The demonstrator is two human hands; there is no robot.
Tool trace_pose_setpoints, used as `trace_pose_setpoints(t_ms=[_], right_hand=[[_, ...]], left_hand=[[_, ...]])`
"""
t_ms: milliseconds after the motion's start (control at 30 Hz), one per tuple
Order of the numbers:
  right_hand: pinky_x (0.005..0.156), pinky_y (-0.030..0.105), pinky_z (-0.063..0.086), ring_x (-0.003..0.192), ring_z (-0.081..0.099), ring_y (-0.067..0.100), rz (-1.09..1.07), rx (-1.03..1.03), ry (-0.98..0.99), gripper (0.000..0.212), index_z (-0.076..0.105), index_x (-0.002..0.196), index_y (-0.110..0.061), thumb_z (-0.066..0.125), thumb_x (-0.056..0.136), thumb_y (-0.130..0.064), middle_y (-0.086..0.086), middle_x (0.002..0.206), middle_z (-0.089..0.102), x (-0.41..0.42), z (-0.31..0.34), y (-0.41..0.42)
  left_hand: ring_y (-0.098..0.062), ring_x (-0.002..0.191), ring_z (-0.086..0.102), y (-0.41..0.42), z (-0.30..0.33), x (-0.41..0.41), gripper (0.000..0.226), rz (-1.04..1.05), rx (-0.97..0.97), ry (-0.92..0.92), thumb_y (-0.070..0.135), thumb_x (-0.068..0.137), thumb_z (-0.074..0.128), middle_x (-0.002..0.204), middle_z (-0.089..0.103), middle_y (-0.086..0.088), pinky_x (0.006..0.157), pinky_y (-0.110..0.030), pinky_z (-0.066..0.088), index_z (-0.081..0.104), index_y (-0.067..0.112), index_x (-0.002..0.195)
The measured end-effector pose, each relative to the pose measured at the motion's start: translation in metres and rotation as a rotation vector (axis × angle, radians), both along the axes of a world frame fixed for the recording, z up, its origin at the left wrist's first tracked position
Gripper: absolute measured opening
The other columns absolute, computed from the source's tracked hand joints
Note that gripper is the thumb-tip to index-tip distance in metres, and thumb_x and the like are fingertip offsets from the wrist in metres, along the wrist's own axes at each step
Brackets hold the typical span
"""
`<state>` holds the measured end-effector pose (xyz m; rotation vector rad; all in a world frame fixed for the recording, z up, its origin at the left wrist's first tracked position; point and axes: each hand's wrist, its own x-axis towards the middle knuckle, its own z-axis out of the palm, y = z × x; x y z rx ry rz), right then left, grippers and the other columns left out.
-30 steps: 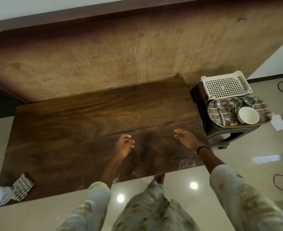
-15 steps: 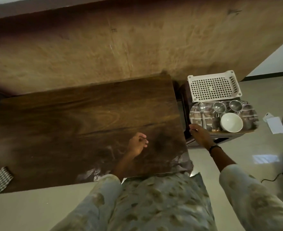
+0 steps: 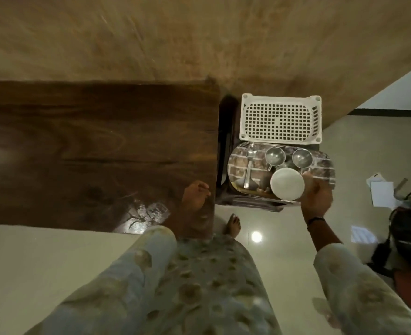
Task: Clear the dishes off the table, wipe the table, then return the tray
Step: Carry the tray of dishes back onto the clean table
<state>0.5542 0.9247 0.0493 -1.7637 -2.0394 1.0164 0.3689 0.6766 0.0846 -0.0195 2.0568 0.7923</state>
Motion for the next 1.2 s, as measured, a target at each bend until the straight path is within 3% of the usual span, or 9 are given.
trace_pose_setpoints(t_ms=[133, 300, 433, 567, 667, 800, 967, 1100, 1200], right_hand=[[0.075, 0.034, 0.041, 0.091, 0.059, 0.038, -0.139, 0.038, 0.017, 0.043, 0.066, 0.100, 0.006, 0.042, 0.082, -0.024, 0.029, 0.101, 0.065, 0.016, -0.023, 0.046], [0.111, 0.037, 0.032, 0.130, 0.045, 0.037, -0.220, -0.104, -0.087, 0.040, 0.049, 0.133, 0.007, 0.048, 0.098, -0.013, 0.025, 0.138, 0.050, 0.025, -0.062, 0.082], [0.092, 0.036, 0.046, 0.107, 0.059, 0.038, -0.219, -0.130, -0.040, 0.027, 0.065, 0.112, 0.001, 0.046, 0.096, -0.010, 0.023, 0.113, 0.065, 0.026, -0.081, 0.097], [0.096, 0.041, 0.051, 0.102, 0.060, 0.029, -0.283, -0.174, 0.055, 0.029, 0.065, 0.119, -0.003, 0.053, 0.095, -0.014, 0.019, 0.116, 0.066, 0.030, -0.090, 0.104], [0.093, 0.049, 0.053, 0.089, 0.057, 0.021, -0.300, -0.208, 0.127, 0.027, 0.068, 0.112, -0.001, 0.058, 0.092, -0.016, 0.015, 0.101, 0.067, 0.035, -0.097, 0.107], [0.089, 0.051, 0.055, 0.087, 0.060, 0.020, -0.287, -0.246, 0.171, 0.027, 0.071, 0.108, -0.006, 0.063, 0.088, -0.023, 0.012, 0.098, 0.069, 0.040, -0.101, 0.106], [0.083, 0.041, 0.054, 0.087, 0.060, 0.019, -0.213, -0.247, 0.259, 0.024, 0.070, 0.108, -0.005, 0.063, 0.090, -0.019, 0.013, 0.098, 0.069, 0.027, -0.076, 0.085], [0.081, 0.037, 0.054, 0.087, 0.060, 0.020, -0.152, -0.251, 0.280, 0.023, 0.069, 0.110, -0.003, 0.061, 0.093, -0.016, 0.016, 0.100, 0.069, 0.010, -0.050, 0.054], [0.081, 0.037, 0.052, 0.089, 0.060, 0.021, -0.151, -0.278, 0.318, 0.025, 0.068, 0.114, -0.006, 0.063, 0.092, -0.016, 0.013, 0.099, 0.069, -0.008, -0.033, 0.026]], left_hand=[[-0.033, 0.107, 0.060, 0.043, -0.021, 0.003, 0.021, 0.001, -0.018, 0.090, 0.014, 0.092, 0.051, 0.114, 0.064, -0.017, 0.094, -0.037, 0.047, 0.061, 0.006, 0.109], [-0.032, 0.113, 0.054, 0.085, -0.045, -0.003, 0.031, 0.017, -0.077, 0.097, 0.017, 0.097, 0.038, 0.122, 0.059, -0.018, 0.094, -0.035, 0.041, 0.053, 0.004, 0.122], [-0.031, 0.114, 0.056, 0.104, -0.067, -0.005, 0.030, 0.002, -0.087, 0.067, 0.015, 0.096, 0.042, 0.121, 0.060, -0.016, 0.090, -0.033, 0.042, 0.054, 0.005, 0.121], [-0.032, 0.110, 0.059, 0.118, -0.080, -0.006, 0.029, 0.048, -0.102, 0.091, 0.011, 0.092, 0.051, 0.119, 0.063, -0.018, 0.096, -0.040, 0.048, 0.059, 0.005, 0.119], [-0.031, 0.106, 0.063, 0.120, -0.086, -0.007, 0.027, 0.124, -0.119, 0.111, 0.006, 0.088, 0.057, 0.113, 0.066, -0.018, 0.093, -0.043, 0.051, 0.062, 0.004, 0.114], [-0.030, 0.101, 0.065, 0.113, -0.088, -0.007, 0.027, 0.141, -0.133, 0.147, 0.004, 0.084, 0.060, 0.108, 0.069, -0.017, 0.090, -0.041, 0.053, 0.066, 0.005, 0.110], [-0.030, 0.093, 0.067, 0.083, -0.074, -0.010, 0.027, 0.242, -0.091, 0.160, 0.001, 0.083, 0.060, 0.105, 0.070, -0.018, 0.085, -0.042, 0.055, 0.066, 0.006, 0.109], [-0.019, 0.086, 0.061, 0.043, -0.052, -0.017, 0.031, 0.300, -0.047, 0.201, 0.000, 0.085, 0.059, 0.100, 0.066, -0.005, 0.071, -0.022, 0.048, 0.063, 0.005, 0.115], [-0.022, 0.087, 0.062, 0.003, -0.044, -0.026, 0.032, 0.443, 0.050, 0.195, -0.003, 0.082, 0.063, 0.106, 0.068, -0.019, 0.076, -0.031, 0.052, 0.063, -0.001, 0.114]])
